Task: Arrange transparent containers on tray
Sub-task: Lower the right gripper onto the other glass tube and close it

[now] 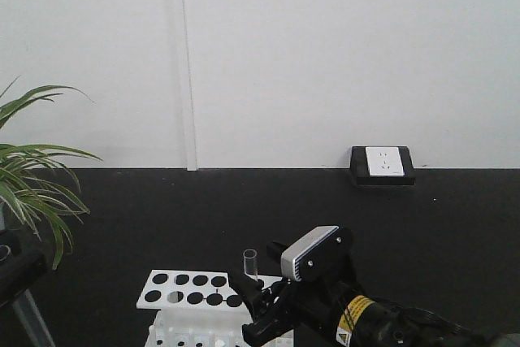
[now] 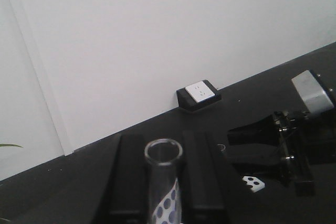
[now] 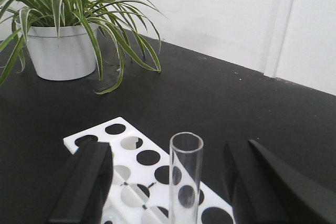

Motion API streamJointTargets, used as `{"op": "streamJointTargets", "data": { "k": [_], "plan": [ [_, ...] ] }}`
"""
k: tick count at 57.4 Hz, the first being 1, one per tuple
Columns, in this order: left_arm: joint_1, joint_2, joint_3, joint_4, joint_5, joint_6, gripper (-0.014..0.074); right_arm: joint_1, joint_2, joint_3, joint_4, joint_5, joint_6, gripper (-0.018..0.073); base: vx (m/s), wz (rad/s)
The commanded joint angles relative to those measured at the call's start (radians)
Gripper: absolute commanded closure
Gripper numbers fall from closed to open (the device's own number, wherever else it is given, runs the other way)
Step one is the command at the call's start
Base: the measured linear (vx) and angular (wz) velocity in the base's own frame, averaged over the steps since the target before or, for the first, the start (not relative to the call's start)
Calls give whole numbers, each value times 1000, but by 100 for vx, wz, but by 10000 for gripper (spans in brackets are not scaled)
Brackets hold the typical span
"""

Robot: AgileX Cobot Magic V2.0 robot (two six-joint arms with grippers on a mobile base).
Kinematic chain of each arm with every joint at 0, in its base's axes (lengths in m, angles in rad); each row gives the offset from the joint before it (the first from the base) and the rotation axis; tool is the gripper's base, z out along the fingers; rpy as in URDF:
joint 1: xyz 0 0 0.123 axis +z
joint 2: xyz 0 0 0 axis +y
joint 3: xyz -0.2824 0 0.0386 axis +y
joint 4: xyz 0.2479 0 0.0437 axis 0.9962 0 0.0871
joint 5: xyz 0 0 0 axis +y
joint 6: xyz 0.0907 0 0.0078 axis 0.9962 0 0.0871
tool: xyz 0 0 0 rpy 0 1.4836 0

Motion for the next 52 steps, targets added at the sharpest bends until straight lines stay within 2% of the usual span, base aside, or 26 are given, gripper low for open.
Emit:
{"op": "streamJointTargets", "data": {
  "k": [1,13,21,27,28,31,44,52],
  "plan": [
    [-6,-3,-24,-41,-22,-10,603,-1,-7,-59,9,-90,2,64,0,0],
    [-6,-3,-24,-41,-22,-10,603,-1,85,-143,9,-89,2,67,0,0],
    [-6,-3,-24,-41,-22,-10,603,-1,131,-181,9,-90,6,122,0,0],
    [-6,-3,-24,-41,-22,-10,603,-1,143,-189,9,-93,23,251,0,0],
    [-6,-3,-24,-41,-22,-10,603,-1,137,-189,9,-94,23,477,0,0],
    [-6,-3,-24,-41,-22,-10,603,-1,128,-189,8,-93,23,574,0,0],
    [-6,-3,-24,-41,-22,-10,603,-1,7,-189,5,-62,23,572,0,0],
    [-6,-3,-24,-41,-21,-12,603,-1,-150,-189,-5,69,34,572,0,0]
  ]
}}
